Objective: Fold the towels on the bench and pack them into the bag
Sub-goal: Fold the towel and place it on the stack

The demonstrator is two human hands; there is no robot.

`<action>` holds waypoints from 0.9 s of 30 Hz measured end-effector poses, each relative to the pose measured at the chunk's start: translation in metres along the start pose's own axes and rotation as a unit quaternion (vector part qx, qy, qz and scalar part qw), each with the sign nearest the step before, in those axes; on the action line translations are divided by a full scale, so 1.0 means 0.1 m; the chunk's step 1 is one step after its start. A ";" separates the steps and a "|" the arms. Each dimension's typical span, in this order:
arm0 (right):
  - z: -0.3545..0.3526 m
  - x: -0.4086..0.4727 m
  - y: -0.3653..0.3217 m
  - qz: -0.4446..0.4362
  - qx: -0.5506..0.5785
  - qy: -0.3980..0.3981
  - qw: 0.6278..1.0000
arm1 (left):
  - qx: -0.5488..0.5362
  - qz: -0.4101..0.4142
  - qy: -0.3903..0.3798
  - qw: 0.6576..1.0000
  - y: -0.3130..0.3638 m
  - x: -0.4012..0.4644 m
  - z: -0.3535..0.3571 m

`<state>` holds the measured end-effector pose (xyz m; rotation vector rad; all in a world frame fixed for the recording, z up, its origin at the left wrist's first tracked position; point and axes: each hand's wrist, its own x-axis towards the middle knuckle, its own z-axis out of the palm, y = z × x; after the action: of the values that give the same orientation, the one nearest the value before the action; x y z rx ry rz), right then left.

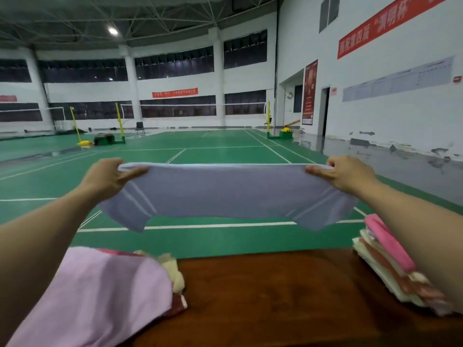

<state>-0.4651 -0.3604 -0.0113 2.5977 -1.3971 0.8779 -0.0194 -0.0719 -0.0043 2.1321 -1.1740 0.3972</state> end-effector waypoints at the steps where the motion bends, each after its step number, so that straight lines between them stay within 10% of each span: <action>1: 0.04 -0.15 0.04 0.002 -0.009 -0.009 1.000 | 0.005 0.010 -0.018 1.000 -0.02 -0.16 0.04; 9: 0.57 -1.54 0.53 -0.036 -0.093 -0.096 0.990 | 0.074 0.095 -0.143 0.982 -0.41 -1.50 0.46; 27: 0.58 -2.58 0.52 0.008 -0.165 -0.248 0.955 | 0.229 -0.040 -0.393 0.889 -0.20 -2.35 0.47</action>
<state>-0.5892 -0.2160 -0.2016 2.6322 -1.5038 -0.0360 -0.1340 0.0525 -0.1750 2.8786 -1.5146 -0.3136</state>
